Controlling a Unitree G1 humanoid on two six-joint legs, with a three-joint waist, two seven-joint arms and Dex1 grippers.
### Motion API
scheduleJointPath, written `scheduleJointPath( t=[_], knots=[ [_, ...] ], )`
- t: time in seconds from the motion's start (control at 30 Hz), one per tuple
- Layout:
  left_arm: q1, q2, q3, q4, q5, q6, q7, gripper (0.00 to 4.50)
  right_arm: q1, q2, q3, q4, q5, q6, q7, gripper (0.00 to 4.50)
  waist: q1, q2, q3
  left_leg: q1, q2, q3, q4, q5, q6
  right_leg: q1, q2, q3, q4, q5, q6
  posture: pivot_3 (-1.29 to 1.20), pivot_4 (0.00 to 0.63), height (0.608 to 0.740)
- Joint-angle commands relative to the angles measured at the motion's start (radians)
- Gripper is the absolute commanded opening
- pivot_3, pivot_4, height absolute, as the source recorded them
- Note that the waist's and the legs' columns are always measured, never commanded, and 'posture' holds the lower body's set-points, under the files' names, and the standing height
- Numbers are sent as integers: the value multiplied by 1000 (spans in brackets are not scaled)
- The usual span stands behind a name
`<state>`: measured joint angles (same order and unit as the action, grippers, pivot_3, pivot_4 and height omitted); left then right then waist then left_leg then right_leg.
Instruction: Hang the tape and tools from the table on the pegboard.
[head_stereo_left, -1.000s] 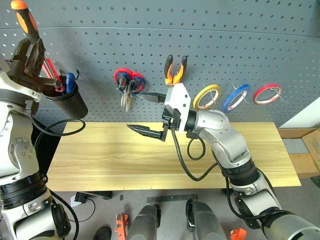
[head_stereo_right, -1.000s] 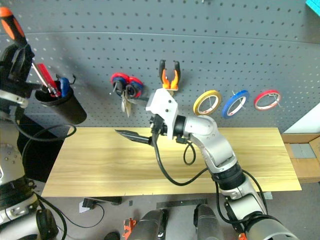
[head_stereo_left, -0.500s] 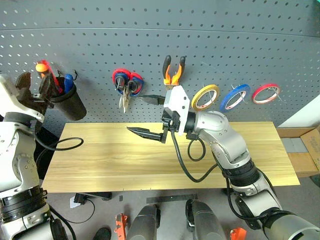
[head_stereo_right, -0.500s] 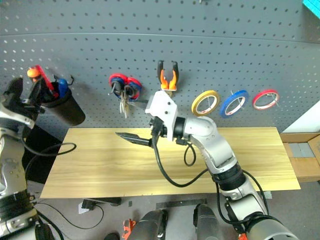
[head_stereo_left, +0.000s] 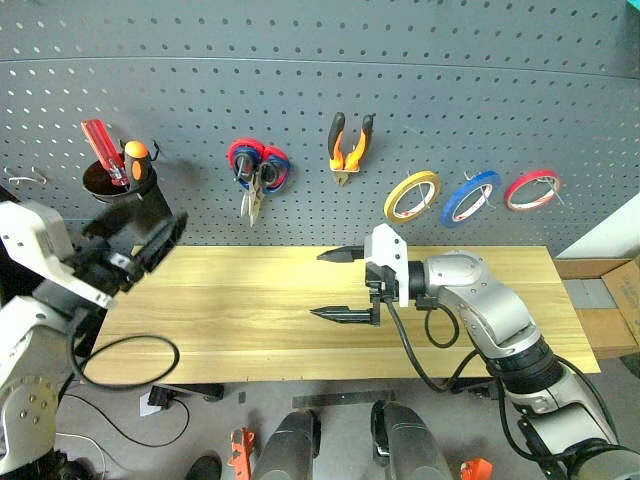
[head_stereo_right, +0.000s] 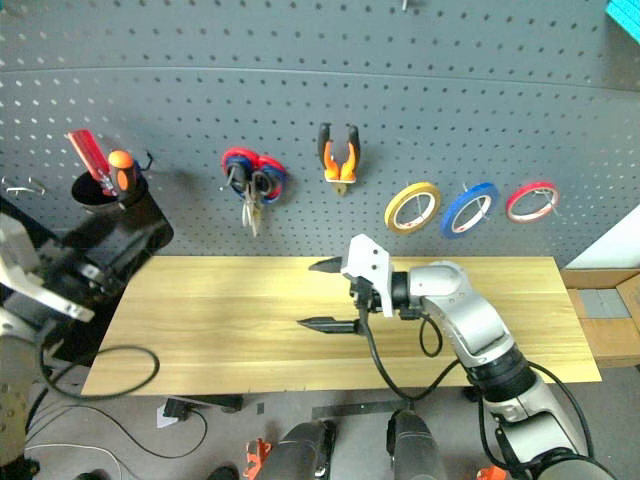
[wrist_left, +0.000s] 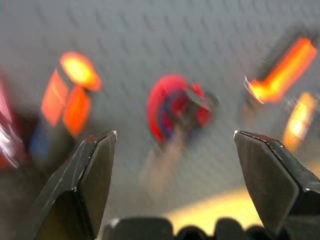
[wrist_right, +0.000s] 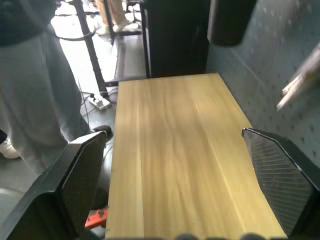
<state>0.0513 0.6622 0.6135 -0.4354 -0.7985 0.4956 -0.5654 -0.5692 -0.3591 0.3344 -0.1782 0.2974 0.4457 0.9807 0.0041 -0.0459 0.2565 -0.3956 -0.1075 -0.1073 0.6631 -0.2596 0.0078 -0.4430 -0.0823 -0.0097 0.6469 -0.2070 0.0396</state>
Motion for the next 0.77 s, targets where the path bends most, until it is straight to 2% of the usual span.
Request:
scheduleJointPath(
  t=[0.03,0.2,0.33,0.57,0.77],
  knots=[
    [39,-16,-25,-1,46,-39,-25,4002,14,34,-39,3,8,-18,-56,4500,3,2,-3,1,0,0,-1,0,0,1,0,0,0,0,0,92,196,740],
    [16,-87,-107,102,173,-112,37,4002,84,49,-94,72,-30,-64,-165,4500,23,3,-19,2,-2,0,1,0,0,3,-1,-1,-2,1,0,64,167,740],
    [-28,-110,-216,275,423,-253,137,4002,131,59,-145,137,-79,-116,-271,4500,22,4,-39,1,-3,1,1,0,0,3,-2,0,-2,1,0,38,152,740],
    [-83,-214,-325,421,513,-350,164,4002,220,-7,-213,204,-97,-144,-297,4500,14,6,-53,3,-3,4,1,0,0,4,-1,0,-2,1,0,-12,160,740],
    [-43,-225,-373,439,571,-370,156,4002,250,-14,-246,230,-93,-143,-317,4500,-3,6,-54,4,-2,4,1,0,1,4,-1,0,-1,1,0,-21,160,740]
  ],
)
